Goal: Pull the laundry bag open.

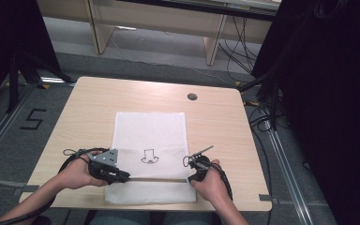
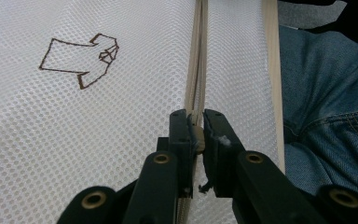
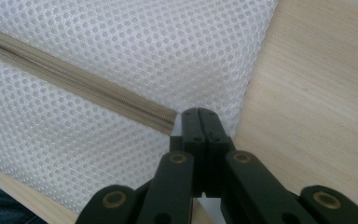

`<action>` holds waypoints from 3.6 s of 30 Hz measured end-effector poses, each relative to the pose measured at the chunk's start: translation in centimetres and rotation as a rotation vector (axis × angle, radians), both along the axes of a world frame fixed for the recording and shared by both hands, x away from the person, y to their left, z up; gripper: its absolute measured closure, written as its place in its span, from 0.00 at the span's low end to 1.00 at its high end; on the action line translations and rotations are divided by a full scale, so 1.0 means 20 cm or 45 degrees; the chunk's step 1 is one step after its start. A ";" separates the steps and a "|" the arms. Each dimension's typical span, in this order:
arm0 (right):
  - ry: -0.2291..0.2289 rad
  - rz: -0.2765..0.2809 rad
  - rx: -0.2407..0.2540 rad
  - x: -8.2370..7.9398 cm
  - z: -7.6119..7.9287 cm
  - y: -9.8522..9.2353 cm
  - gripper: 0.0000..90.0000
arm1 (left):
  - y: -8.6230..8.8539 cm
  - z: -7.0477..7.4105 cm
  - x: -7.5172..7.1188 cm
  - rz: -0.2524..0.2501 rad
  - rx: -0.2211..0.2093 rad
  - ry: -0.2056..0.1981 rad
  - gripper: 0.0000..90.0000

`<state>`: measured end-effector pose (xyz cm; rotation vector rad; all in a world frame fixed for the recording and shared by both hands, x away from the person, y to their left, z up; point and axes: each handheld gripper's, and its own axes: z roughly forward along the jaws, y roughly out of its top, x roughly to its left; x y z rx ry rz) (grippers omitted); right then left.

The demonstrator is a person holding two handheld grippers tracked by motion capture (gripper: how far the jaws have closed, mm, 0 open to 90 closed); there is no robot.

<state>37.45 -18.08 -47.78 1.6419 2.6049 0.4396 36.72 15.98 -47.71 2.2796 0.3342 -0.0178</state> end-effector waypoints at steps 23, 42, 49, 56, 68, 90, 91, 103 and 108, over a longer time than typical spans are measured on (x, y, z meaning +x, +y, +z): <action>-0.025 0.016 0.032 0.00 0.00 -0.01 1.00 | 0.04 0.00 0.01 0.007 -0.011 0.022 0.91; -0.026 0.009 0.016 0.00 0.00 -0.01 1.00 | 0.06 0.01 0.02 0.016 -0.010 0.036 0.91; -0.009 0.022 -0.006 0.00 0.00 -0.01 1.00 | 0.11 0.02 0.02 0.047 -0.019 0.037 0.91; -0.035 0.027 0.028 0.00 -0.01 -0.01 1.00 | 0.11 0.03 0.02 0.037 0.004 0.034 0.91; -0.009 0.021 -0.005 0.00 0.00 -0.01 1.00 | 0.12 0.04 0.02 0.049 -0.005 0.040 0.91; -0.008 0.022 -0.005 0.00 0.00 -0.01 1.00 | 0.14 0.05 0.03 0.043 -0.002 0.044 0.91; -0.010 0.024 -0.004 0.00 0.00 -0.01 1.00 | 0.15 0.05 0.03 0.050 0.015 0.035 0.91; -0.005 0.019 0.004 0.00 0.00 -0.01 1.00 | 0.19 0.05 0.04 0.078 0.012 0.037 0.91; -0.005 0.021 0.003 0.00 0.00 -0.01 1.00 | 0.20 0.05 0.04 0.086 0.027 0.042 0.91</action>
